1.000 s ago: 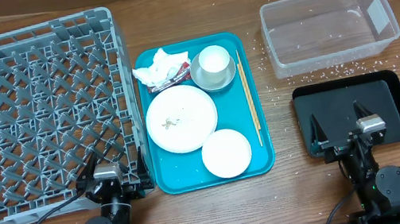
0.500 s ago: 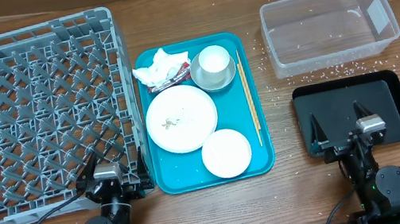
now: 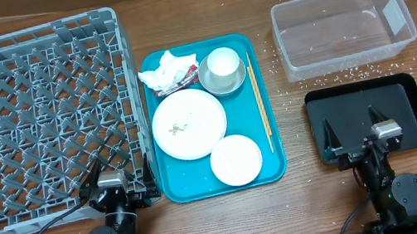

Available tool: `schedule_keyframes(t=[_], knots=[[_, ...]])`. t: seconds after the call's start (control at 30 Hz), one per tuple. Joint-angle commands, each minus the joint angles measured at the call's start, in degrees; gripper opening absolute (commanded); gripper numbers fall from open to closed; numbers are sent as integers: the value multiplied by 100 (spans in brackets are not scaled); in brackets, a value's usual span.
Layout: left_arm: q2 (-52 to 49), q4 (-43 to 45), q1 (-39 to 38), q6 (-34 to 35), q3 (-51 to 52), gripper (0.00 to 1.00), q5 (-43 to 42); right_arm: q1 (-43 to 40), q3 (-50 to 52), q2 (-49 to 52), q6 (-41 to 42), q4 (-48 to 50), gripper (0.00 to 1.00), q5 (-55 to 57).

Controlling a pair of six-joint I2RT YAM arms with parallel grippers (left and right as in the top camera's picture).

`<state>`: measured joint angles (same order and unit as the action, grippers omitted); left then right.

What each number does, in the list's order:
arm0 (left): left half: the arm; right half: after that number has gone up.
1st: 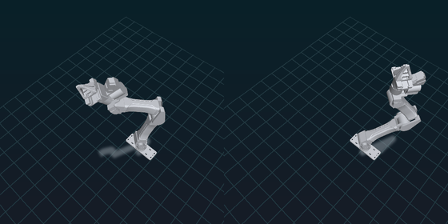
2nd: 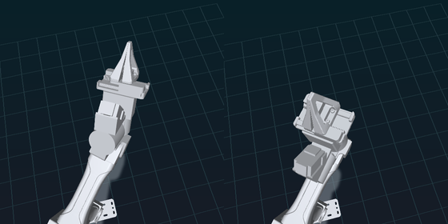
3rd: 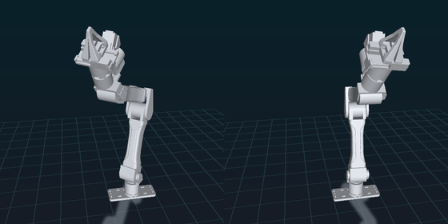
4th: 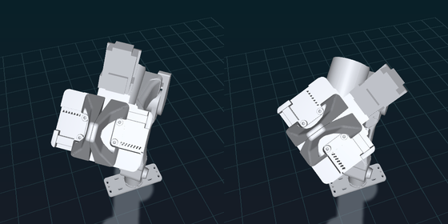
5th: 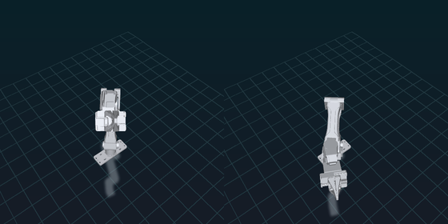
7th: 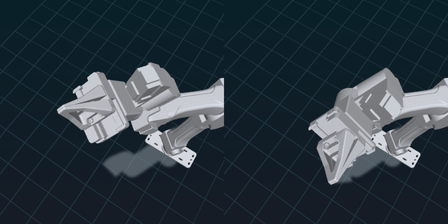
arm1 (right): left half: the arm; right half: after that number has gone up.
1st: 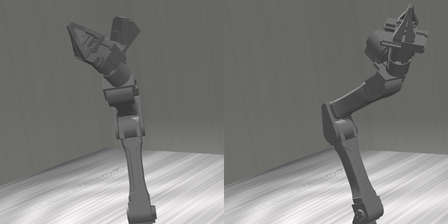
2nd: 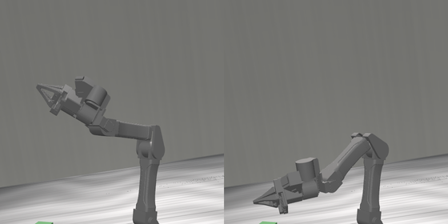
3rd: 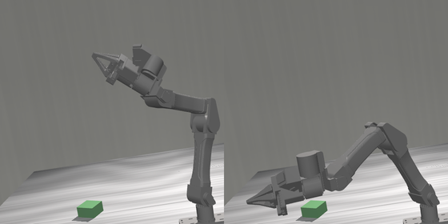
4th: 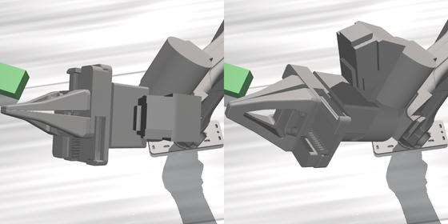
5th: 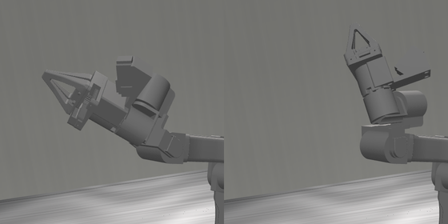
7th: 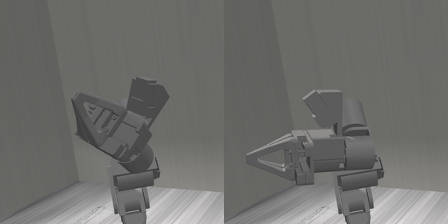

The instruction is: Sort waste into correct bins and load items into the dishwasher

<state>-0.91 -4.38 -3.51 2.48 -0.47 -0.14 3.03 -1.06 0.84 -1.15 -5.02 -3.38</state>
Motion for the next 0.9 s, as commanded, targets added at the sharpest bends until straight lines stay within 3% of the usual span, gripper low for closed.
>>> schedule_keyframes(t=[0.0, 0.47, 0.63, 0.77, 0.87], knots=[[66, -7, 15, -122, 20, 100, 17, -26, 59, -68, -20, 37, 100, 72], [66, 81, 15, -24, 20, 100, -28, -26, 59, -68, -20, 35, 100, 74], [66, 1451, 15, 769, 20, 100, -1241, -26, 59, -68, -20, 37, 100, 72], [66, 3045, 15, 647, 20, 100, -1344, -26, 59, -68, -20, 35, 100, 74], [52, 3630, 15, 627, -39, 100, -1342, -26, 59, -68, -20, 35, 100, 74]])
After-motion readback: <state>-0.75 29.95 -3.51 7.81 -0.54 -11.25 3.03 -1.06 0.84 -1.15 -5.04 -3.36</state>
